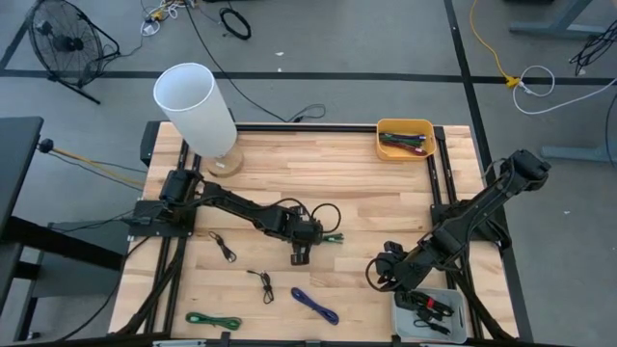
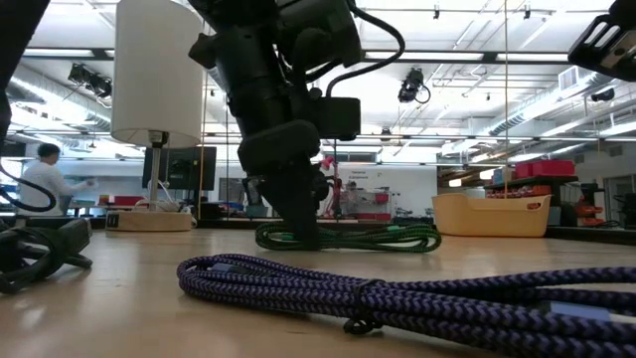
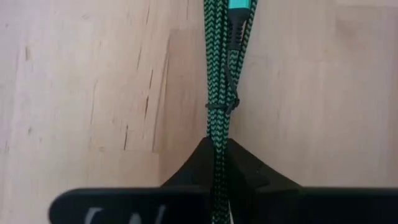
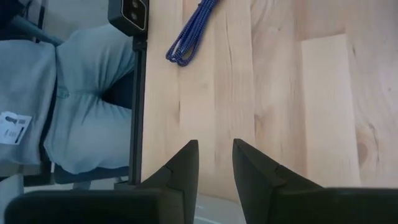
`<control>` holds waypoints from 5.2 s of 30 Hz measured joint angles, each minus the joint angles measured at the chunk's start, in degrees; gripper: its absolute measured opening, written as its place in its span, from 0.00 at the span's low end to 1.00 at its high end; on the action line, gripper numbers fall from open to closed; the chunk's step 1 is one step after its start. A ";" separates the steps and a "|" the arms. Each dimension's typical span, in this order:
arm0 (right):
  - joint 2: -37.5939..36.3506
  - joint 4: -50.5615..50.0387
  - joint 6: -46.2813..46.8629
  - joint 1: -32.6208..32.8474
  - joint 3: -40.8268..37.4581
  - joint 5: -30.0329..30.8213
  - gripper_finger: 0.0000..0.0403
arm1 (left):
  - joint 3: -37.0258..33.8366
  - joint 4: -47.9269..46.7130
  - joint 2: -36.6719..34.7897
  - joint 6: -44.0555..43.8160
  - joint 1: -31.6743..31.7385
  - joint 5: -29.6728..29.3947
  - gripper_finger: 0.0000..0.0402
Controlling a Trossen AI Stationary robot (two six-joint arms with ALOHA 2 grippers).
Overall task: Pick & Place USB Port
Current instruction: Put the black and green USB cable into the yellow bin
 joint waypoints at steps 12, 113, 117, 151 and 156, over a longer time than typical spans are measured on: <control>0.00 -0.09 -0.90 0.00 0.00 3.10 0.25 | -0.09 2.45 -13.90 1.75 -2.36 -5.47 0.05; -5.64 32.83 -45.28 -20.25 0.02 36.18 0.00 | -32.39 74.86 -29.79 11.37 -0.74 -4.98 0.23; -10.32 21.22 -42.39 -21.04 0.02 41.38 0.00 | -32.39 74.52 -29.79 10.92 -1.21 -4.59 0.23; -38.44 -8.90 -43.01 -70.06 -9.35 36.89 0.00 | -32.39 74.11 -29.79 10.98 -2.64 -4.54 0.22; -34.02 -7.61 -44.82 -76.29 -9.40 34.94 0.00 | -32.39 74.07 -29.79 10.98 -2.64 -4.54 0.22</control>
